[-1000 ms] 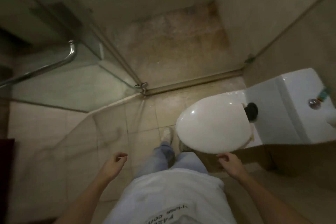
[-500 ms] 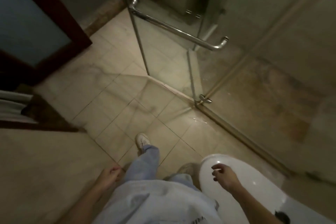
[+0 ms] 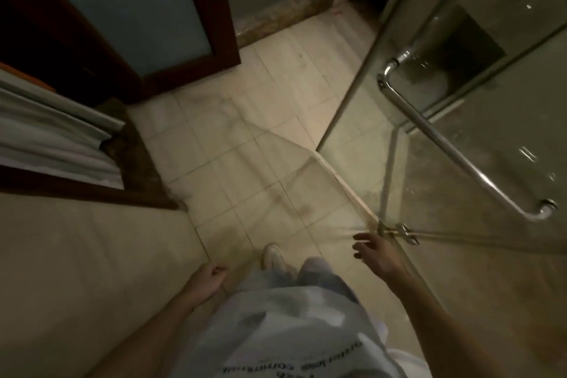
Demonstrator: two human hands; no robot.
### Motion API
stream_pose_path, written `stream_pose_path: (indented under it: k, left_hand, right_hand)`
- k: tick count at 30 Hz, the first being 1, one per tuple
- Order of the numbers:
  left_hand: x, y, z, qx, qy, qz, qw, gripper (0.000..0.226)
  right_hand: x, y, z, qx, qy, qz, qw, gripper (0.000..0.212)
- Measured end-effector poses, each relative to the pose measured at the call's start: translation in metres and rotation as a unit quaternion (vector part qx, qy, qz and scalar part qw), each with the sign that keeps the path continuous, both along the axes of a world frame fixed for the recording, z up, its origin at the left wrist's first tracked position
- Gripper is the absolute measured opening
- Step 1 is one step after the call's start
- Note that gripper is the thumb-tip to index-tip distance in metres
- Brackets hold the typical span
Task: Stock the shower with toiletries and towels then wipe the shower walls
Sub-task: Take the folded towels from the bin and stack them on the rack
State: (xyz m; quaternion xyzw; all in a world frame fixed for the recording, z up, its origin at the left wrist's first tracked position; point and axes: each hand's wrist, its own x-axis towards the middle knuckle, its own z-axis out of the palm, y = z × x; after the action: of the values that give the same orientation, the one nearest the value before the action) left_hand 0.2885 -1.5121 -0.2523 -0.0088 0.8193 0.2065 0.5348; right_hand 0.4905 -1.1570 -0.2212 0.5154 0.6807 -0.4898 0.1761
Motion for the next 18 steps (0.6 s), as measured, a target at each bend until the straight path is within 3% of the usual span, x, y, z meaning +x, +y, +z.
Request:
stream_pose_path:
  k: [11, 15, 18]
  left_hand:
    - [-0.234, 0.050, 0.027, 0.025, 0.036, -0.052, 0.998, 0.022]
    - [-0.310, 0.086, 0.055, 0.022, 0.063, 0.049, 0.997, 0.010]
    - [-0.364, 0.106, 0.066, 0.029, 0.086, 0.130, 0.987, 0.013]
  right_hand:
    - [-0.109, 0.032, -0.044, -0.070, -0.089, -0.045, 0.993, 0.021]
    - [-0.175, 0.058, -0.042, -0.091, -0.125, -0.047, 0.987, 0.012]
    - [-0.241, 0.090, -0.047, -0.120, -0.109, -0.078, 0.984, 0.018]
